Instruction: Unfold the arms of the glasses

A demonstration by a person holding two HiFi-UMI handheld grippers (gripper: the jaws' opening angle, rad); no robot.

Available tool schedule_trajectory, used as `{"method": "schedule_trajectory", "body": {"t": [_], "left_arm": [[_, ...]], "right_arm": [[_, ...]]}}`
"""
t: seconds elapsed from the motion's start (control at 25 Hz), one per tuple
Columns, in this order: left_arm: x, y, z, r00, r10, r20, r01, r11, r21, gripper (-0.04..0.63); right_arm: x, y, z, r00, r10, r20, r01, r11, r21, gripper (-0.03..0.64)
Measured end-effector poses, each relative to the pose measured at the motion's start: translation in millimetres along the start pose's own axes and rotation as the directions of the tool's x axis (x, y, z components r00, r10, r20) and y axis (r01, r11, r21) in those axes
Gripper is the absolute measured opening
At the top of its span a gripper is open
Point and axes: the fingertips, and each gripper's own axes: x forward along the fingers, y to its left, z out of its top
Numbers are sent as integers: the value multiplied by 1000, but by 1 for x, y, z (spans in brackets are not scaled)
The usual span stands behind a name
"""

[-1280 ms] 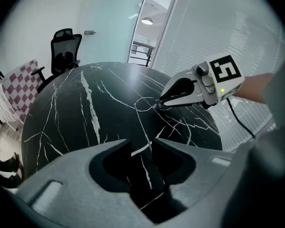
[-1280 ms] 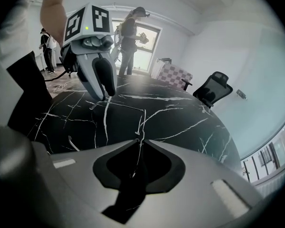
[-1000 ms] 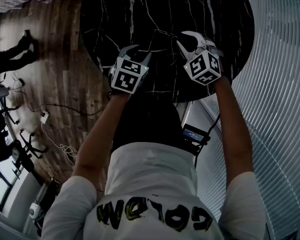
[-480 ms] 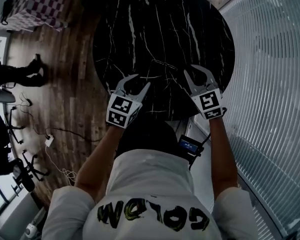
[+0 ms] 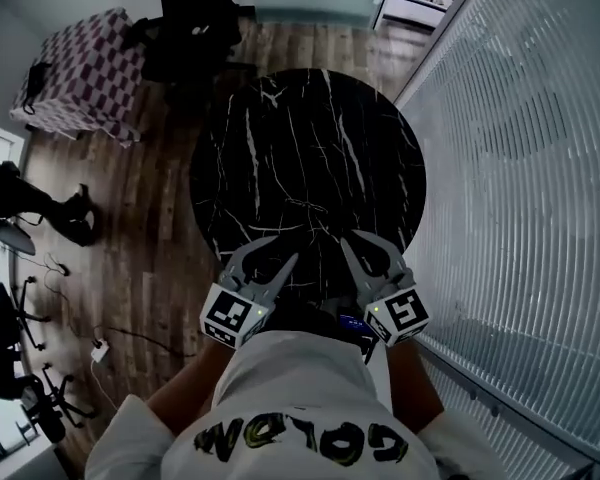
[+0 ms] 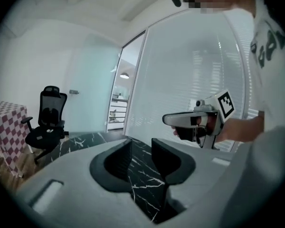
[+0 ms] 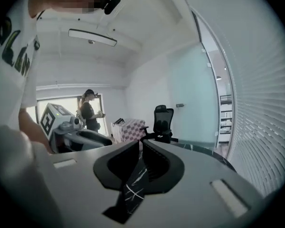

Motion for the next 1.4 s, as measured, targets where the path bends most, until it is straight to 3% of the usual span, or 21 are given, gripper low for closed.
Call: {"method": "schedule_trajectory", "body": {"t": [0.2, 0.4, 0.52, 0.68, 1.0, 1.4], "left_arm": [[-31, -39, 48, 994, -74, 80, 74, 997, 5, 101], [-46, -51, 97, 975, -105, 196, 99, 994, 37, 75], [-49, -56, 109, 971, -115, 211, 112, 993, 28, 60], [-50, -72, 140, 942, -168, 291, 149, 985, 89, 23], [-51, -89, 152, 931, -193, 310, 159, 978, 132, 5], [-42, -92, 158, 930, -204, 306, 181, 978, 102, 5]], "right_arm": [[-36, 35, 49, 998, 11, 67, -16, 997, 81, 23], [-54, 54, 94, 991, 23, 130, -25, 1000, 14, 18], [-60, 61, 112, 986, 24, 165, -21, 1000, -19, 18], [-67, 65, 128, 980, 14, 200, -12, 1000, -12, 8], [-77, 70, 137, 966, -29, 258, 21, 999, 33, 2], [-82, 65, 141, 957, -61, 284, 49, 998, 50, 2]]}}
